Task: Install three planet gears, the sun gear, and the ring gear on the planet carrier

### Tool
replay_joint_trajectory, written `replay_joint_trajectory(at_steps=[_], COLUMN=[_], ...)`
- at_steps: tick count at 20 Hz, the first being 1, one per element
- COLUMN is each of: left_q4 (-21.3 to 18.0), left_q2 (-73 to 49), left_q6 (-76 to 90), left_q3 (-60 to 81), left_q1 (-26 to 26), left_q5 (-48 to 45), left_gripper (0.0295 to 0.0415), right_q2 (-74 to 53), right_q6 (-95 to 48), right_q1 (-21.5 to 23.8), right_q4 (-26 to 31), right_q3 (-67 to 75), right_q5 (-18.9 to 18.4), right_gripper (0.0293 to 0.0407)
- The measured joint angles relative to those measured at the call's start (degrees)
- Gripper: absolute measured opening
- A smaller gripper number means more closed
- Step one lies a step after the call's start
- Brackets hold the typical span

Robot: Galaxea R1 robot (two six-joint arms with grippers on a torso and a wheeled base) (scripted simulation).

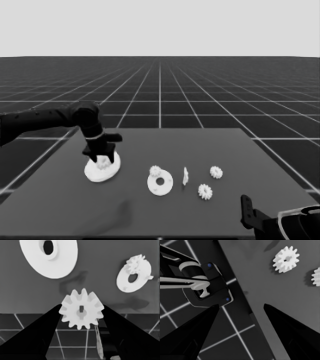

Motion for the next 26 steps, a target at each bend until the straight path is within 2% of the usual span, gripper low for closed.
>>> replay_joint_trajectory(at_steps=[3,5,7,13,14,15,16,18,23,25,26], left_q4=[-0.5,-0.8,-0.8,-0.8,9.1,15.0,18.3,21.1,22.4,22.5,22.5], left_q2=[0.1,18.0,27.2,31.5,31.5,31.8,32.2,32.7,33.0,33.0,33.0], left_q6=[0.1,-17.4,-19.6,-19.6,-20.0,-18.7,-17.0,-15.1,-14.0,-14.0,-14.0], left_q3=[-0.3,-2.2,-7.8,-11.9,-11.6,-13.3,-15.4,-18.1,-19.6,-19.7,-19.7], left_q1=[-0.5,-0.6,-0.6,-0.6,7.5,14.6,18.3,21.4,22.7,22.8,22.8], left_q5=[0.2,-0.4,-0.6,-0.6,-0.6,-0.7,-1.1,-2.0,-2.6,-2.7,-2.7], left_gripper=[0.0312,0.0313,0.0312,0.0312,0.0312,0.0312,0.0312,0.0312,0.0312,0.0372,0.0381], right_q2=[0.0,0.0,0.0,0.0,0.0,0.0,0.0,0.0,0.0,0.0,0.0], right_q6=[0.0,0.0,0.0,0.0,0.0,0.0,0.0,0.0,0.0,0.0,0.0], right_q1=[0.0,0.0,0.0,0.0,0.0,0.0,0.0,0.0,0.0,0.0,0.0], right_q4=[0.0,0.0,0.0,0.0,0.0,0.0,0.0,0.0,0.0,0.0,0.0], right_q3=[0.0,0.0,0.0,0.0,0.0,0.0,0.0,0.0,0.0,0.0,0.0], right_q5=[0.0,0.0,0.0,0.0,0.0,0.0,0.0,0.0,0.0,0.0,0.0], right_gripper=[0.0385,0.0385,0.0385,0.0385,0.0385,0.0385,0.0385,0.0385,0.0385,0.0385,0.0385])
